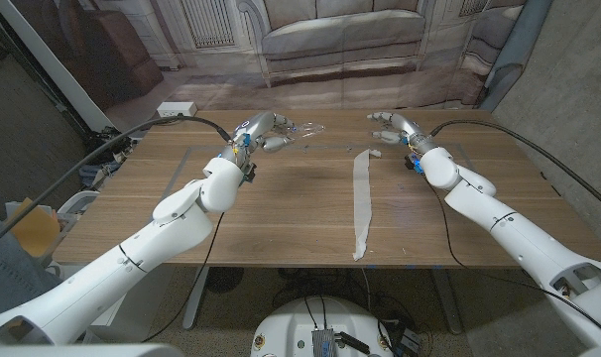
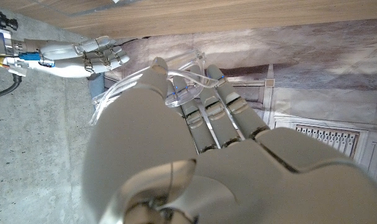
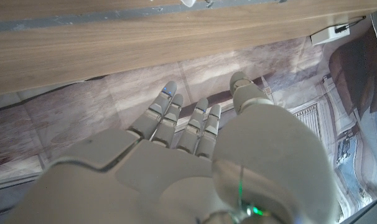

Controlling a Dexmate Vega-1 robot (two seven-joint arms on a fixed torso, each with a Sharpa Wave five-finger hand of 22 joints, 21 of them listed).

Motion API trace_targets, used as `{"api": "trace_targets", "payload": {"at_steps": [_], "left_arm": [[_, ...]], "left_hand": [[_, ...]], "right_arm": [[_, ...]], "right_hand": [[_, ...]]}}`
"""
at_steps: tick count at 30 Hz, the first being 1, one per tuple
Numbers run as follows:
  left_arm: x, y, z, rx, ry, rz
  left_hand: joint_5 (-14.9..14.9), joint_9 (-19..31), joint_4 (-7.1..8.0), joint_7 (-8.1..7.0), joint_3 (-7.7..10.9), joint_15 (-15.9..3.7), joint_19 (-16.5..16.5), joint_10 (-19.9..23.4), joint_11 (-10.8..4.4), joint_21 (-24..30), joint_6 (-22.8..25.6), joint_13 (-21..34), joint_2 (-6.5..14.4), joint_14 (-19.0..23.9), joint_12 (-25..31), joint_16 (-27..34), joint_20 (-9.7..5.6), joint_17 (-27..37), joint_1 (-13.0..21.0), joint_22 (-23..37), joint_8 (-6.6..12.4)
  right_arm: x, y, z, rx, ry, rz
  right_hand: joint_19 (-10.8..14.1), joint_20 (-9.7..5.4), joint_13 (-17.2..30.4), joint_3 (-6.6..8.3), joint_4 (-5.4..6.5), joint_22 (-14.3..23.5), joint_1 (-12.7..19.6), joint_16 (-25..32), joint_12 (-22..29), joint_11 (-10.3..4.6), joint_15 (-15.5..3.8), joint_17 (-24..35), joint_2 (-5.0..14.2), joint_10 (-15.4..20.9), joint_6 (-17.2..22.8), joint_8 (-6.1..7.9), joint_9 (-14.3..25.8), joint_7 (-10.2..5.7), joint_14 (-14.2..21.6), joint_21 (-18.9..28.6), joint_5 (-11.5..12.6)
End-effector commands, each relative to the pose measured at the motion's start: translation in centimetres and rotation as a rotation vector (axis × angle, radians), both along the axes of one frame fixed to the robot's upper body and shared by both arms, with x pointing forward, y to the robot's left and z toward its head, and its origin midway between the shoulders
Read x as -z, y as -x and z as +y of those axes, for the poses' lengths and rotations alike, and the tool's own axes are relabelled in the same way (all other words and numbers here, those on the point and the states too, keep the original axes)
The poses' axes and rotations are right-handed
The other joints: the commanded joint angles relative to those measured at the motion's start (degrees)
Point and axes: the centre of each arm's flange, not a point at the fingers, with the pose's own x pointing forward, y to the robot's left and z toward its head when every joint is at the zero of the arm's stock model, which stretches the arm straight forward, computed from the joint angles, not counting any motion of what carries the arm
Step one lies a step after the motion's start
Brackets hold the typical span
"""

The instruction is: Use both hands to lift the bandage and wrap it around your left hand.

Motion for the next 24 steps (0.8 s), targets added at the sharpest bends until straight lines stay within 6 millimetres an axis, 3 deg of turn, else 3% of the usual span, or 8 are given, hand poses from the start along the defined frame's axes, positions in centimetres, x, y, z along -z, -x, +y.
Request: {"api": "trace_targets", "payload": {"at_steps": [1,19,24], "left_arm": [[0.3,0.4,-0.1,-0.005,0.020,-0.004],[0.4,0.1,-1.4,0.009,0.026,0.002],[0.6,-0.1,-1.8,0.007,0.017,0.005]], "left_hand": [[-0.2,0.2,0.42,0.11,0.13,-4.37,0.0,0.1,0.17,-0.2,0.4,0.0,0.0,-0.1,-0.1,0.1,-2.28,0.2,-0.4,0.1,-0.10],[-0.1,0.2,1.25,0.27,0.17,-3.83,-0.2,-0.1,0.57,-0.4,0.4,-0.2,0.7,-0.3,-0.2,0.2,-2.00,0.2,-1.7,0.1,-0.35],[-0.1,0.2,1.44,0.30,0.19,-3.55,-0.3,-0.1,0.59,-0.4,0.5,-0.2,0.8,-0.4,-0.2,0.2,-1.90,0.2,-2.0,0.1,-0.40]], "right_arm": [[0.0,-1.5,-0.2,0.053,0.102,0.026],[1.4,-3.5,-0.9,0.104,0.205,0.071],[1.8,-3.9,-1.4,0.119,0.222,0.085]], "right_hand": [[0.3,-6.52,0.1,-0.17,0.13,0.2,1.1,0.4,0.0,-0.50,-6.70,0.2,0.24,-0.1,0.2,-0.01,0.1,-0.06,0.4,-0.4,0.4],[0.3,-6.18,0.1,-1.12,0.38,0.2,2.2,0.3,-0.4,-1.21,-6.42,0.3,0.37,-0.3,0.1,-0.34,0.2,-0.65,0.5,-0.6,0.4],[-0.9,-5.76,0.2,-1.63,0.48,0.2,2.5,-0.2,-0.4,-1.41,-5.95,0.3,0.33,0.1,0.3,-0.37,0.2,-0.78,-0.6,-1.2,0.4]]}}
